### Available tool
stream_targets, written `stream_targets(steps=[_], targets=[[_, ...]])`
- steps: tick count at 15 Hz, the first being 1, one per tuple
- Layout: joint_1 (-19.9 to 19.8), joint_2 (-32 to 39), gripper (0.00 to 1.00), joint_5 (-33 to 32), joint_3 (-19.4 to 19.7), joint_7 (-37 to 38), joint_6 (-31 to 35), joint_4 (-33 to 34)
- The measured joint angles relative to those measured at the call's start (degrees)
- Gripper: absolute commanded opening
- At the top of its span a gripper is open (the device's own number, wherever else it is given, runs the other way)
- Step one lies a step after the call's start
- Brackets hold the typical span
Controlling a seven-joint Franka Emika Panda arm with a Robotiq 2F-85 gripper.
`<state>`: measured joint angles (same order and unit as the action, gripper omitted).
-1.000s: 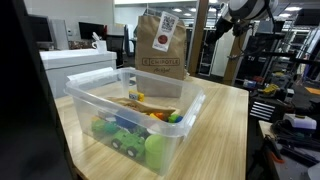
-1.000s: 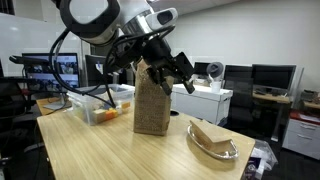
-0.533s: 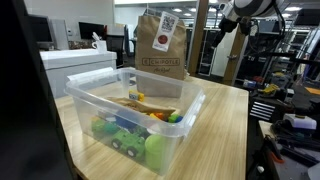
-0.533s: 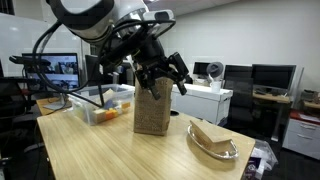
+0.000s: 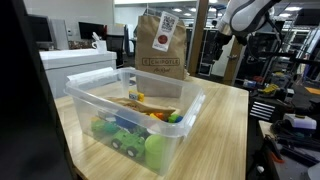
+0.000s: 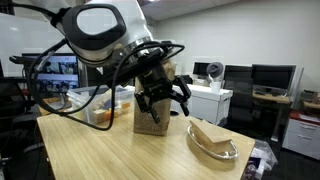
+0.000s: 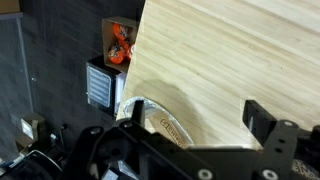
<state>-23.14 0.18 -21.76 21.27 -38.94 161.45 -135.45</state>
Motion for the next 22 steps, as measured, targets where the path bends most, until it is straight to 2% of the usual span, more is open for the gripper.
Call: stream_targets(steps=[6, 8, 10, 11, 15, 17, 22], targets=[[0.12, 0.34, 1.0, -0.01, 0.0, 0.0, 0.03, 0.49], [0.11, 1.32, 1.0, 0.0, 0.19, 0.0, 2.5, 0.6], [0.07, 4.48, 1.0, -0.01, 0.77, 0.13, 7.35, 1.82], [0.01, 8.04, 1.0, -0.36, 1.46, 0.31, 11.83, 3.45], [1.61, 17.99, 1.0, -2.04, 5.33, 2.95, 19.56, 9.17], [4.3, 23.68, 1.0, -2.04, 7.93, 3.71, 21.06, 13.2], [4.55, 24.93, 1.0, -2.04, 7.9, 4.0, 21.06, 14.53]])
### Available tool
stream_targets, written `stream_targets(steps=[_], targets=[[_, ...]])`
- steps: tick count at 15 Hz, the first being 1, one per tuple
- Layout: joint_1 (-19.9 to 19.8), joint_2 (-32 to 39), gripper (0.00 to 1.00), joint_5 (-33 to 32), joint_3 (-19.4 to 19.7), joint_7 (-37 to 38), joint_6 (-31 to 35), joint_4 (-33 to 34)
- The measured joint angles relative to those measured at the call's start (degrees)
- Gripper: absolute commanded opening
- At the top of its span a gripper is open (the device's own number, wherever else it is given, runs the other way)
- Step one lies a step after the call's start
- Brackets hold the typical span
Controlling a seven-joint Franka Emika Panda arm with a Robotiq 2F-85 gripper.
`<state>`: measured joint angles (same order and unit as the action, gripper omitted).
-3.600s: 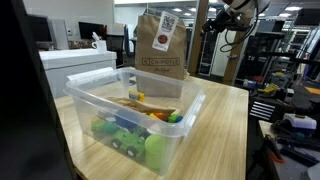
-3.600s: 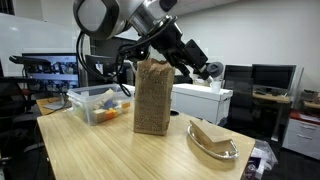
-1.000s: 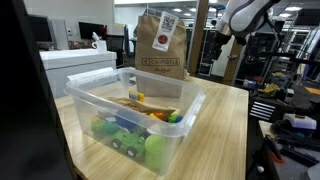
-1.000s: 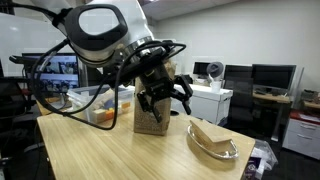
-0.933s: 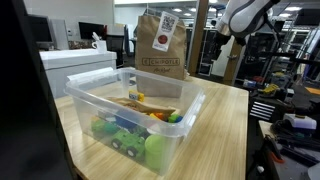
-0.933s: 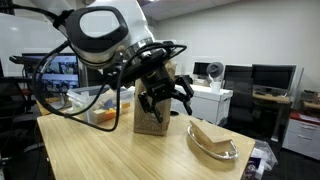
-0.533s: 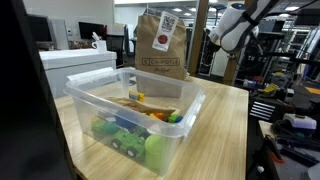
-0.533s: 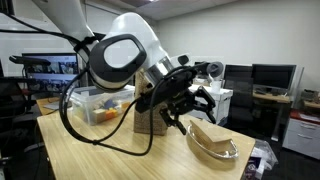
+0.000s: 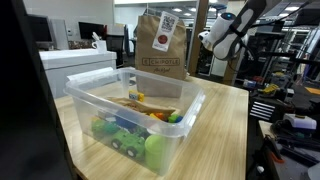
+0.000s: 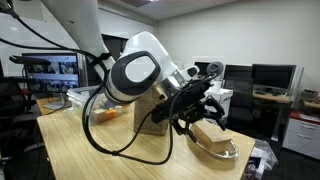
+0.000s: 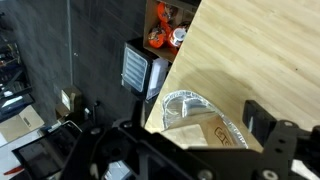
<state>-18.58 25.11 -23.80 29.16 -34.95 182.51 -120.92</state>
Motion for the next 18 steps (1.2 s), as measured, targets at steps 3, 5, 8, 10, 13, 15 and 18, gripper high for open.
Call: stream_targets(steps=[3, 5, 8, 10, 13, 15, 18], targets=[[-4.72, 0.19, 1.0, -0.04, -6.33, -1.49, 0.33, 0.05], [-8.31, 0.9, 1.0, -0.04, -10.78, -3.21, 2.29, 0.45], [-13.93, 3.57, 1.0, -0.93, -17.21, -7.0, 4.5, 3.07], [-21.72, 7.97, 1.0, -3.32, -25.9, -12.4, 2.32, 8.02], [-25.46, 10.59, 1.0, -4.32, -29.93, -16.32, 1.49, 11.33], [-28.28, 13.06, 1.0, -5.11, -33.0, -20.08, 1.31, 14.62], [-31.02, 15.0, 1.0, -6.09, -36.67, -24.29, -3.42, 17.37]])
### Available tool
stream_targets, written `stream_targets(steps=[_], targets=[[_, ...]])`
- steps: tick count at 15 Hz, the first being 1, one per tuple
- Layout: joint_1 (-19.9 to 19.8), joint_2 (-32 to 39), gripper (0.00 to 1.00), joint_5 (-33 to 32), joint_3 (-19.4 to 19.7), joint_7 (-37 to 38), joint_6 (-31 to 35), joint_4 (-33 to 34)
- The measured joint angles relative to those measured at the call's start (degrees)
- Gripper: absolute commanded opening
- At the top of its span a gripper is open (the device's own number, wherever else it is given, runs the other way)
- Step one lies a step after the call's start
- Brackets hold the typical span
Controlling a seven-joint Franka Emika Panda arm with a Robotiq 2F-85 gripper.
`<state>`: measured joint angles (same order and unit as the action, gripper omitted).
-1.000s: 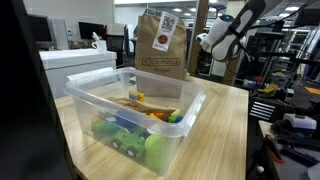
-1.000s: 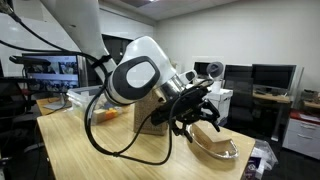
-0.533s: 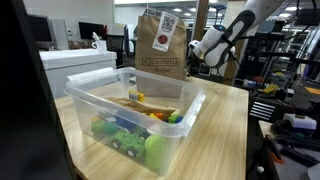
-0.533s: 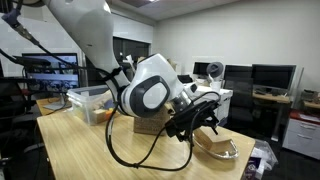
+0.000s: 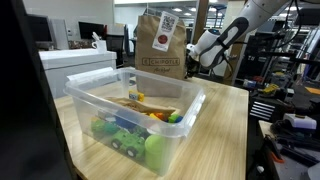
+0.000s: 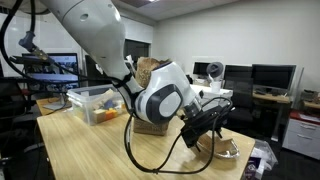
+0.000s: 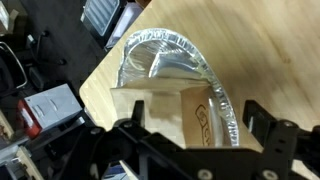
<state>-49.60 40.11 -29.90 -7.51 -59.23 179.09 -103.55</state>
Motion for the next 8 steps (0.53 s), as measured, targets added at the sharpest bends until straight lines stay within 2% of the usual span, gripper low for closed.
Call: stream_targets(steps=[2, 5, 7, 8], targets=[[-0.77, 1.2, 1.0, -0.02, -1.23, -3.23, -4.29, 1.58], [-0.99, 1.82, 0.98, 1.09, -1.76, -8.05, -5.59, 2.67], [-0.9, 1.93, 0.73, 1.98, -1.71, -10.86, -5.68, 2.86], [-0.78, 1.94, 0.68, 2.59, -1.58, -12.34, -5.69, 2.87]])
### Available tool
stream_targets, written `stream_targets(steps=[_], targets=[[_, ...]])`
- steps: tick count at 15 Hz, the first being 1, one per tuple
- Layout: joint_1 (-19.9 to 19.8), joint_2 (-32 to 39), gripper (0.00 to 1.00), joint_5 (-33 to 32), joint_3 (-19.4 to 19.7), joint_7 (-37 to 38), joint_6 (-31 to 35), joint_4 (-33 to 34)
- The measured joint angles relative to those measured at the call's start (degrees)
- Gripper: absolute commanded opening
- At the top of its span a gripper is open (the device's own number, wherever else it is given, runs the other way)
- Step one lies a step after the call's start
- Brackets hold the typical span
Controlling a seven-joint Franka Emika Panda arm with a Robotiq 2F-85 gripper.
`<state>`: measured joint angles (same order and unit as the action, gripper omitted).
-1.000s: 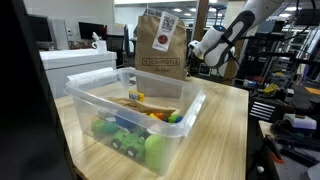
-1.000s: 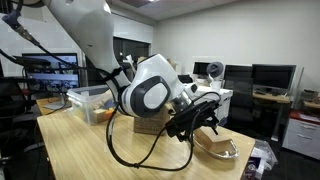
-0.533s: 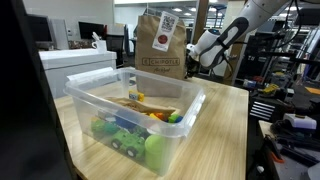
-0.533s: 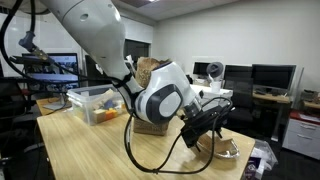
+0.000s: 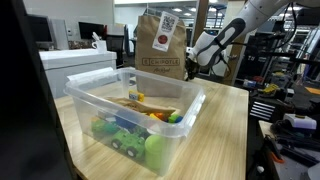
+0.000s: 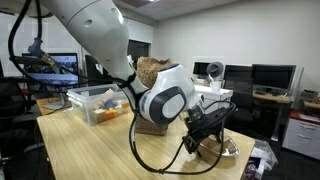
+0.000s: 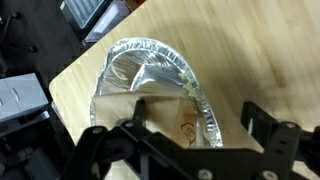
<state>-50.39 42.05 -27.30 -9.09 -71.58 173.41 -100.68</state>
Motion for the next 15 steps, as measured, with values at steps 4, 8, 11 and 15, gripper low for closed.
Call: stream_targets(steps=[4, 8, 11, 15], targets=[[0.43, 0.14, 0.37, 1.05, 0.93, -3.58, -0.02, 0.0], [0.43, 0.18, 0.1, 2.23, 1.26, -6.0, -0.02, 0.03], [1.12, 0.32, 0.01, 2.46, 2.58, -6.62, 0.31, 0.03], [8.3, 0.33, 0.03, 2.74, 12.39, -2.47, 7.81, 0.03]])
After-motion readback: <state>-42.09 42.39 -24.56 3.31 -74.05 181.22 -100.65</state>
